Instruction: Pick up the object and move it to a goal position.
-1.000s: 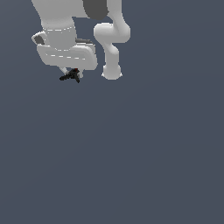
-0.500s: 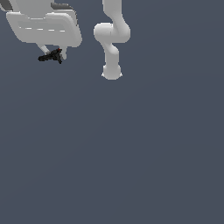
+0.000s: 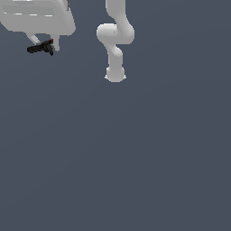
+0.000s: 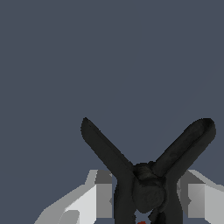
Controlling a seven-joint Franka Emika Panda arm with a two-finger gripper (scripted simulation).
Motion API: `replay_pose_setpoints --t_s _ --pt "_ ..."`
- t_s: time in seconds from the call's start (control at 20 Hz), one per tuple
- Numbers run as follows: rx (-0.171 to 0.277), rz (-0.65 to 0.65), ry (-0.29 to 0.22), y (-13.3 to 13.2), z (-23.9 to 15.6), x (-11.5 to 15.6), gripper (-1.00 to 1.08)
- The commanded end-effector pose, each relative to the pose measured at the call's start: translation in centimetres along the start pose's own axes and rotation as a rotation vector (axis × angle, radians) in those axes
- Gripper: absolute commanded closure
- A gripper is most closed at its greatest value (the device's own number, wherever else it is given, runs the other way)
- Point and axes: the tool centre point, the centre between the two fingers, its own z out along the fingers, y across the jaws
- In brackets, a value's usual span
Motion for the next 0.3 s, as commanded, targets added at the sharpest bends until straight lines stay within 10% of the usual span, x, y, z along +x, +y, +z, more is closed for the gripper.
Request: replay_pose_setpoints --t_s 0.0,0.25 --pt "0.0 0.0 0.0 0.14 -0.33 0.09 1.08" --pt "0.0 0.0 0.0 0.11 -0.29 0.14 1.08"
